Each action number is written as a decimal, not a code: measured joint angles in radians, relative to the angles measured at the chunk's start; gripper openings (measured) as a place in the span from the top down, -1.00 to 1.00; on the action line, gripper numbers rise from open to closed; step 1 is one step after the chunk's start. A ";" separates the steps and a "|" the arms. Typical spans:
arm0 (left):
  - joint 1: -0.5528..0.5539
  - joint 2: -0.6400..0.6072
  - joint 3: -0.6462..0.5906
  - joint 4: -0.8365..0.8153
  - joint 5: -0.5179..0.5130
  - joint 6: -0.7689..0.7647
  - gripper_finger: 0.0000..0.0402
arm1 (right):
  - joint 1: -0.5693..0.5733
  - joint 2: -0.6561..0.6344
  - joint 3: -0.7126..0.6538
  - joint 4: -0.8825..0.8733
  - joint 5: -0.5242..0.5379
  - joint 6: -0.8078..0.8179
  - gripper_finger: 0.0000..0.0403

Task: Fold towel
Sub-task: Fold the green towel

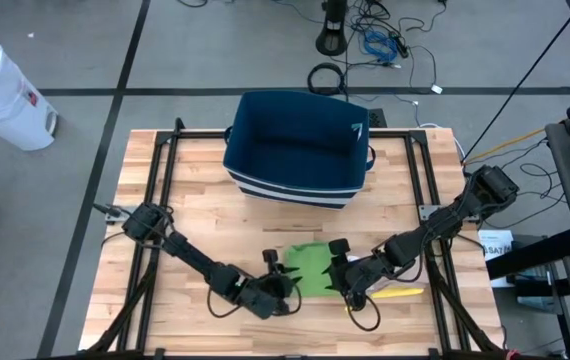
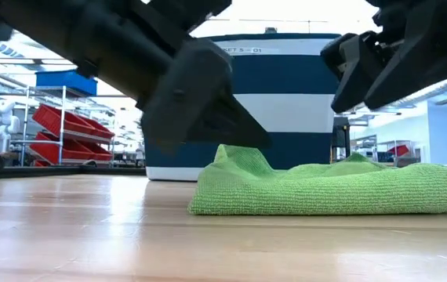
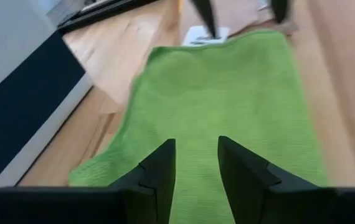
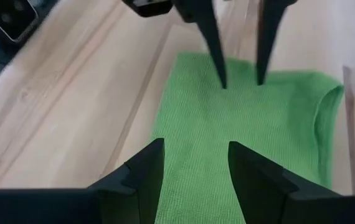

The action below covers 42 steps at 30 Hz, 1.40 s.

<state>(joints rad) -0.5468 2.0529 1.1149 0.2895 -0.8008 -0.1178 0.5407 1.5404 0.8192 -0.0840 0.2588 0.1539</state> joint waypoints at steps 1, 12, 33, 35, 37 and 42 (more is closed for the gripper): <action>0.010 0.000 0.000 -0.004 0.001 -0.005 0.37 | 0.000 0.010 0.000 0.000 0.000 0.009 0.18; 0.087 0.000 0.000 -0.138 0.088 -0.075 0.37 | 0.017 0.182 0.000 0.004 -0.006 0.036 0.18; 0.067 -0.007 0.000 -0.096 0.085 0.017 0.37 | 0.025 0.141 0.000 0.003 -0.030 0.031 0.18; 0.059 -0.020 0.000 -0.085 0.082 0.048 0.37 | 0.025 0.121 0.000 0.004 -0.030 0.024 0.18; 0.049 -0.037 0.000 -0.071 0.083 0.073 0.37 | 0.025 0.101 0.000 0.000 -0.031 0.022 0.18; 0.020 -0.055 0.000 -0.063 0.182 0.102 0.37 | 0.035 0.087 0.000 -0.019 -0.080 0.022 0.18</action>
<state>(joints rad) -0.5269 1.9976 1.1152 0.2268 -0.6187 -0.0159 0.5757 1.6274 0.8192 -0.1029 0.1784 0.1763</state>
